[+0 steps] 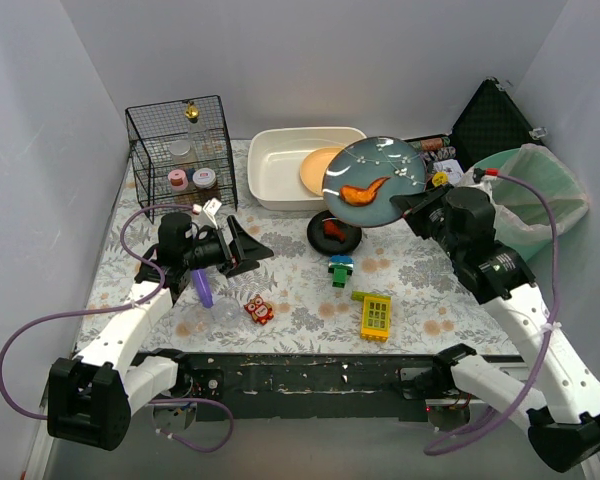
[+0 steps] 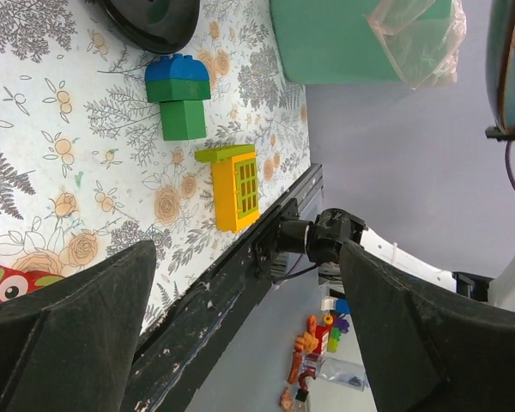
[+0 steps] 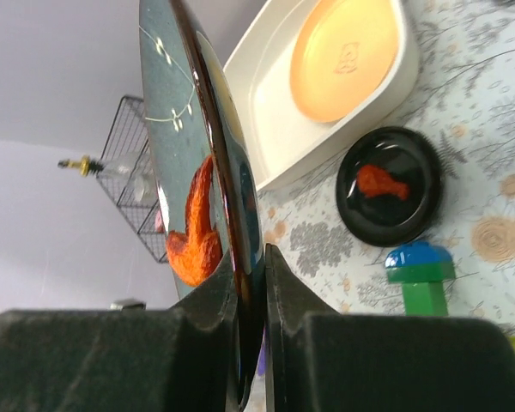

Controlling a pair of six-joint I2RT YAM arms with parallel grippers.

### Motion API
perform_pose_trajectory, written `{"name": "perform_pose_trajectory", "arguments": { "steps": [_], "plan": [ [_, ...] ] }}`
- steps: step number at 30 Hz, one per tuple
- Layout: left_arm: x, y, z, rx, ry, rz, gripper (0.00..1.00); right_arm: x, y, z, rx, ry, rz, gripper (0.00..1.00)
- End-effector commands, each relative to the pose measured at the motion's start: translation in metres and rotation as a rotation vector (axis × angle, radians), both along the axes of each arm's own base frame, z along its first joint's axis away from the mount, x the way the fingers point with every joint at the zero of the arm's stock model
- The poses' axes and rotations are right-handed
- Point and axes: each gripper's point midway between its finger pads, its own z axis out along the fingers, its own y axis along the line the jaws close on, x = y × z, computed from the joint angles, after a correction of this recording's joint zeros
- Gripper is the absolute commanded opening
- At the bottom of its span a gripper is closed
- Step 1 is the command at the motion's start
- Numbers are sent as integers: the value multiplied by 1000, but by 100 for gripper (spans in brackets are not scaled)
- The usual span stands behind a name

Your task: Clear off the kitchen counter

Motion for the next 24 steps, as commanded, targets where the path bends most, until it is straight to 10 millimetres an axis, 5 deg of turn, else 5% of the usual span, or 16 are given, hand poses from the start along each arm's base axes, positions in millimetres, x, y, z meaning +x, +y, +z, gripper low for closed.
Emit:
{"name": "perform_pose_trajectory", "arguments": {
  "steps": [1,14,24],
  "plan": [
    [-2,3,4,17,-33,10,88,16,-9,99,207,-269,35,1],
    [-8,5,-4,29,-19,-2,88,39,-86,132,346,-326,-104,1],
    [-13,4,-7,40,-5,-32,88,46,-157,122,295,-325,-336,1]
  ]
}}
